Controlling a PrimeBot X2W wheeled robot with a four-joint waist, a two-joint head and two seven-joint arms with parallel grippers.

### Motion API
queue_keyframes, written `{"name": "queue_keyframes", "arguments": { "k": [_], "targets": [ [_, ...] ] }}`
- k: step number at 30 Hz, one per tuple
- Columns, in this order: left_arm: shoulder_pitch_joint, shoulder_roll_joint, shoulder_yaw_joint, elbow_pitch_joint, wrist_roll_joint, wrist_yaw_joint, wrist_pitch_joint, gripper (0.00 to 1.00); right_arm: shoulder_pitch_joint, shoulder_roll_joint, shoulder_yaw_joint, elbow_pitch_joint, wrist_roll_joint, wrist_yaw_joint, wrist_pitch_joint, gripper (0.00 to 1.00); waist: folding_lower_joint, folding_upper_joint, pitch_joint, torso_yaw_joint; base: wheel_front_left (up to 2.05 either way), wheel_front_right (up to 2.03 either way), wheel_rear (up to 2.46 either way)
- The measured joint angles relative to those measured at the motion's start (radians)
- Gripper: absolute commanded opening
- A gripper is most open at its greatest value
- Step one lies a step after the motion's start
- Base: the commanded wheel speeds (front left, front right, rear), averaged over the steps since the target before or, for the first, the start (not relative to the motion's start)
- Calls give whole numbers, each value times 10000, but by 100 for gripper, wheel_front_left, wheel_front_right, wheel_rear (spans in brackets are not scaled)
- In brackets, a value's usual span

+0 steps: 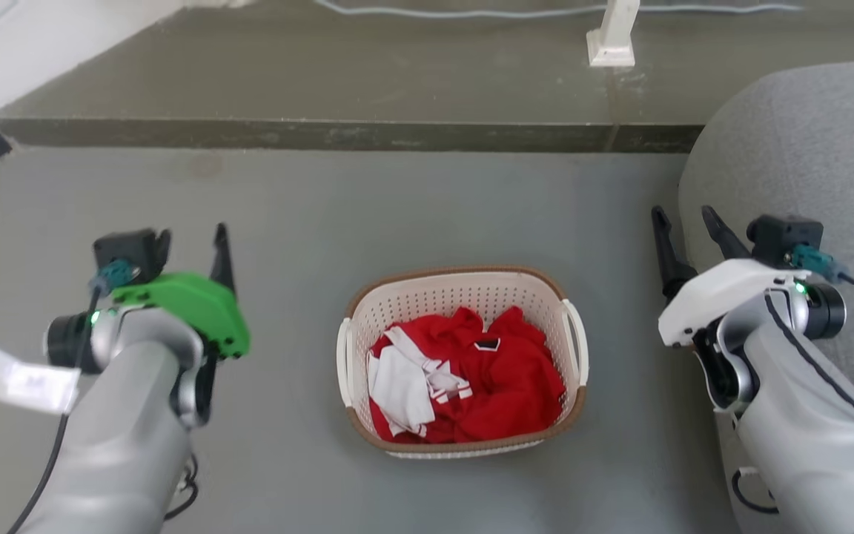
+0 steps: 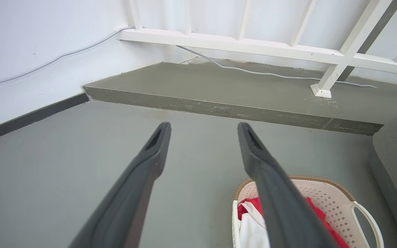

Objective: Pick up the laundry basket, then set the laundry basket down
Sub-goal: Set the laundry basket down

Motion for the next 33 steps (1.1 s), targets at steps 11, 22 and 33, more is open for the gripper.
{"name": "queue_keyframes", "arguments": {
  "k": [11, 22, 33],
  "targets": [
    [1653, 92, 1323, -1453, 1808, 0, -27, 100, 1519, 90, -757, -1452, -727, -299, -13, 100, 0, 0, -658, -111, 0, 0, 0],
    [3694, -313, 2111, -3062, 3306, 0, -27, 100, 3018, 372, -1281, -2773, -1407, -401, -13, 100, 0, 0, -1293, -133, 0, 0, 0],
    [5029, -529, 2592, -4424, 4537, 0, -27, 100, 4144, 502, -1687, -3724, -1854, -495, -15, 100, 0, 0, -1636, -87, 0, 0, 0]
  ]
}}
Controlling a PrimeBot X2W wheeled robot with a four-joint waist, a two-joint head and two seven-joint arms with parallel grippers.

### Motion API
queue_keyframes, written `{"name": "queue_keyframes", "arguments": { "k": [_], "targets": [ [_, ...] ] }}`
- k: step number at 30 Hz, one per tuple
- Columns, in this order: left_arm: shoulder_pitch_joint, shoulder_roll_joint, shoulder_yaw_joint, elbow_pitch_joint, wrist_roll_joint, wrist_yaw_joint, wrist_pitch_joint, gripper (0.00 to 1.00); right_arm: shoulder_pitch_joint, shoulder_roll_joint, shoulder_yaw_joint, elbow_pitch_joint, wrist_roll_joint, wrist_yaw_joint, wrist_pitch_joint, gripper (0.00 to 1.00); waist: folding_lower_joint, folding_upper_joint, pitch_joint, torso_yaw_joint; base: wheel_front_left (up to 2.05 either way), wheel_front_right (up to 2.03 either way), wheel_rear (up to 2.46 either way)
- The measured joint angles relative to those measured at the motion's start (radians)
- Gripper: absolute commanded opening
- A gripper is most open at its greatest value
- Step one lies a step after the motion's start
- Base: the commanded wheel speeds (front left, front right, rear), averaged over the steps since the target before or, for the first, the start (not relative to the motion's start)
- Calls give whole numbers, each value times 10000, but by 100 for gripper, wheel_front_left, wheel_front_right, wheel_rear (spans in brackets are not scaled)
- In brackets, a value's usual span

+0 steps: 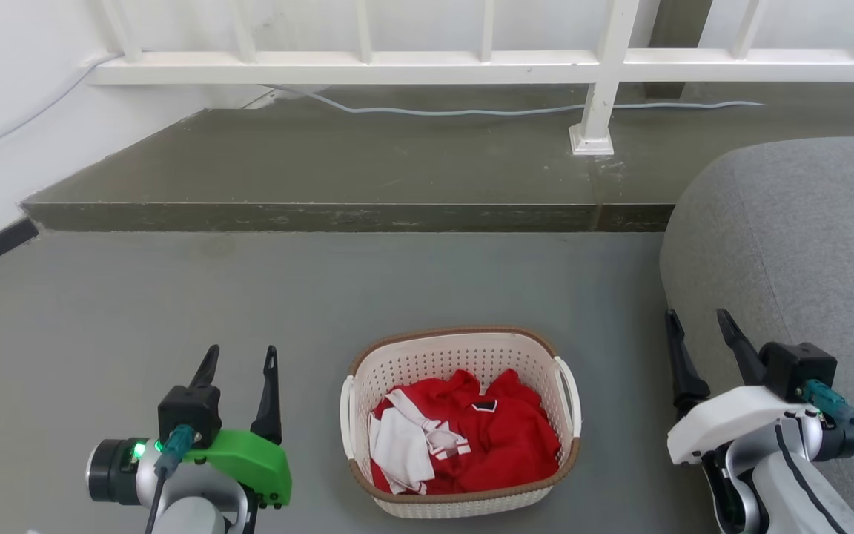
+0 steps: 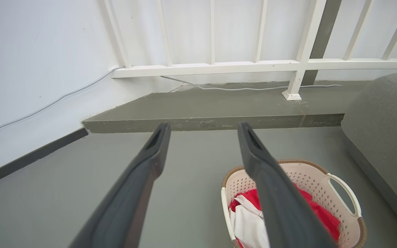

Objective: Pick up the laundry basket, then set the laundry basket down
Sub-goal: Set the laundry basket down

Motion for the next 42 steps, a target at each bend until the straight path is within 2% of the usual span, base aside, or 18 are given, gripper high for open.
{"name": "queue_keyframes", "arguments": {
  "k": [20, 42],
  "targets": [
    [1273, -257, 376, -1973, 1181, 0, 0, 100, 946, 59, -360, -1534, -757, -4, -12, 100, 0, 0, 122, -68, 0, 0, 0],
    [2016, -453, 648, -2895, 1822, 0, 0, 100, 1427, 180, -579, -1998, -1129, 38, -13, 100, 0, 0, 372, -122, 0, 0, 0]
  ]
}}
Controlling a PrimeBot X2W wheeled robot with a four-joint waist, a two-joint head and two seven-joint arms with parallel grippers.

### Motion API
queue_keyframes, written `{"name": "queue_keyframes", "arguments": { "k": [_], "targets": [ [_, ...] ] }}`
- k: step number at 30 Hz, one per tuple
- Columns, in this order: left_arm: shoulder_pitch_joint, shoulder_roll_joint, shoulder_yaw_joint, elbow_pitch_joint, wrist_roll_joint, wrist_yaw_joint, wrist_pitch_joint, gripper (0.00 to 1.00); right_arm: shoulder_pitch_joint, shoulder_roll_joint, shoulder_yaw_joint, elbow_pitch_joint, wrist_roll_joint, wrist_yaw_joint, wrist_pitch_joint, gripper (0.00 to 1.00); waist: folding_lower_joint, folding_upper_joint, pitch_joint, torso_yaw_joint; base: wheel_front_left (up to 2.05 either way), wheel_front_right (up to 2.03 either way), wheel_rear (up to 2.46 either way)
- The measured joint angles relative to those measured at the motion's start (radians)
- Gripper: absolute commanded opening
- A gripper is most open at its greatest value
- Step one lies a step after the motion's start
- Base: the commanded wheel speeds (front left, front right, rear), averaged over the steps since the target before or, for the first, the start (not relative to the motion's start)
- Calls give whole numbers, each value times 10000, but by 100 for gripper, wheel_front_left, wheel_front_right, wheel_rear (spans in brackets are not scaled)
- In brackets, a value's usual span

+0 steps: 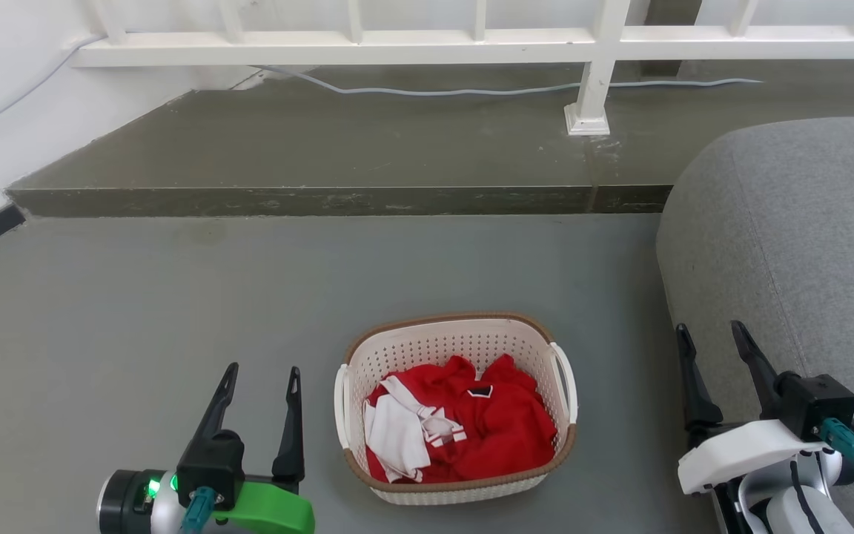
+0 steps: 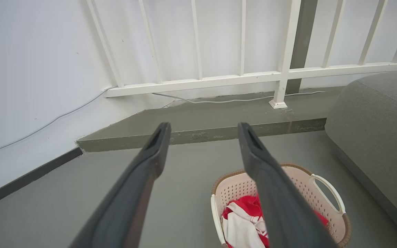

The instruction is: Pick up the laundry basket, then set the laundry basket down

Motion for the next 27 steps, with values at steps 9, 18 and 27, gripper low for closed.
{"name": "queue_keyframes", "arguments": {
  "k": [9, 18, 27],
  "targets": [
    [130, -38, 104, -291, 132, 0, 0, 100, 18, 13, -29, -52, -94, 165, 0, 100, 0, 0, 38, -27, 0, 0, 0],
    [472, -73, -67, -140, -121, -40, 44, 0, 226, 161, 4, 274, 184, 196, 6, 0, 0, 0, 35, -40, 0, 0, 0],
    [783, -77, -134, -593, -1189, -182, 44, 0, 226, 217, -13, 157, 1333, 353, 77, 0, 0, 0, 24, -71, 0, 0, 0]
  ]
}}
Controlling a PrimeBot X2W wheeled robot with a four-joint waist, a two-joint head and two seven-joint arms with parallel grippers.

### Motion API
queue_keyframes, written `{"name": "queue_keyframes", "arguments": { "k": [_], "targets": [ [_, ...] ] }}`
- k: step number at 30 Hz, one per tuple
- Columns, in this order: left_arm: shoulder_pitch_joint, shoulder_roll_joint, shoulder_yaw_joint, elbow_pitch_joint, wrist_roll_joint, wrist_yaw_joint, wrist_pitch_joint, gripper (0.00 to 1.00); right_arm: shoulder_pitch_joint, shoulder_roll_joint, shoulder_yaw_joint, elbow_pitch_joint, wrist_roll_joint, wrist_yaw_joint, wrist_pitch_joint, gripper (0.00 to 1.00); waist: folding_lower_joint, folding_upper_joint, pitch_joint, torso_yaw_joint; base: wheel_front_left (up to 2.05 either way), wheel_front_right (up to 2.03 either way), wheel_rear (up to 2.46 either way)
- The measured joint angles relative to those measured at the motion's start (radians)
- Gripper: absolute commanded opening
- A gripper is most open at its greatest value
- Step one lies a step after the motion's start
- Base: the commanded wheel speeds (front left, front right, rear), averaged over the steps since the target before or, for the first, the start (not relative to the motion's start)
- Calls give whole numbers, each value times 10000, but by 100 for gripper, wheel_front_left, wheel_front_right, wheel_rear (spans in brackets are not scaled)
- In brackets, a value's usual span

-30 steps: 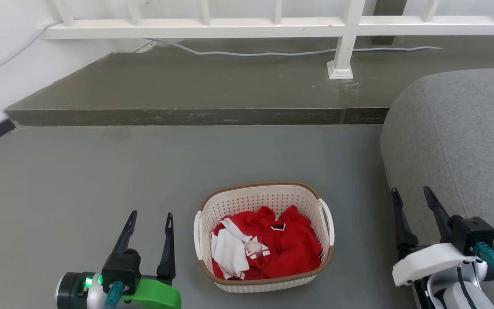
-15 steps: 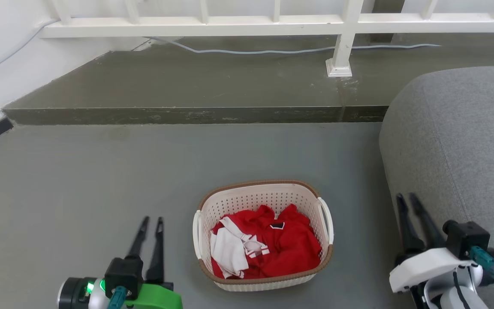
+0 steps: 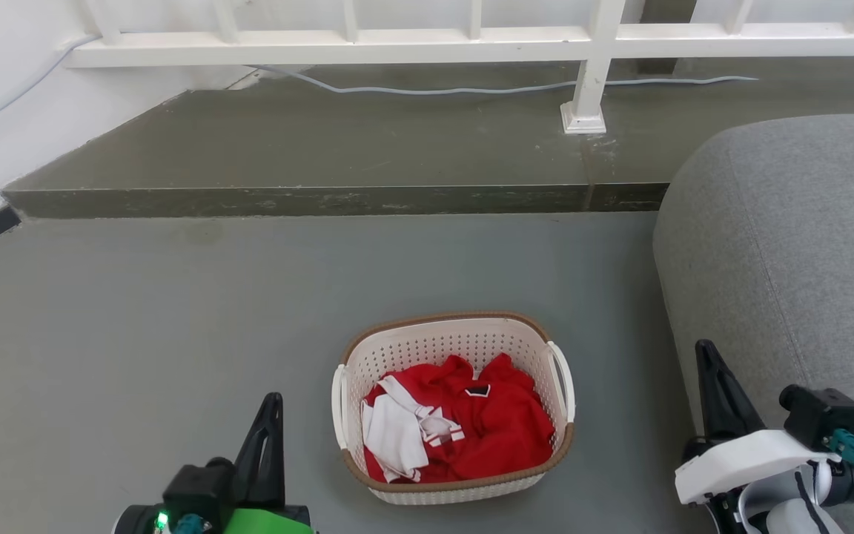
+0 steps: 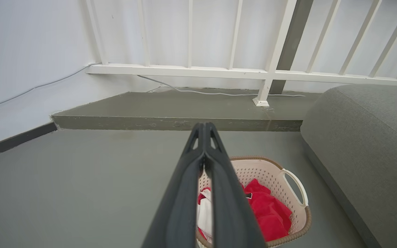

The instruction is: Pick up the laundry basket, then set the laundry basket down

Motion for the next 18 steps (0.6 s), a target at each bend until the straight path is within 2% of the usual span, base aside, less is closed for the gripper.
{"name": "queue_keyframes", "arguments": {
  "k": [8, 18],
  "targets": [
    [10, -2, 403, -67, -1638, -52, 107, 0, -6, 63, -263, -12, 1429, 165, 316, 0, 0, 0, -13, -32, 0, 0, 0],
    [-22, 19, 784, 4, -3108, -151, 460, 0, -37, 117, -554, 10, 2725, 253, 650, 0, 0, 0, -38, -70, 0, 0, 0]
  ]
}}
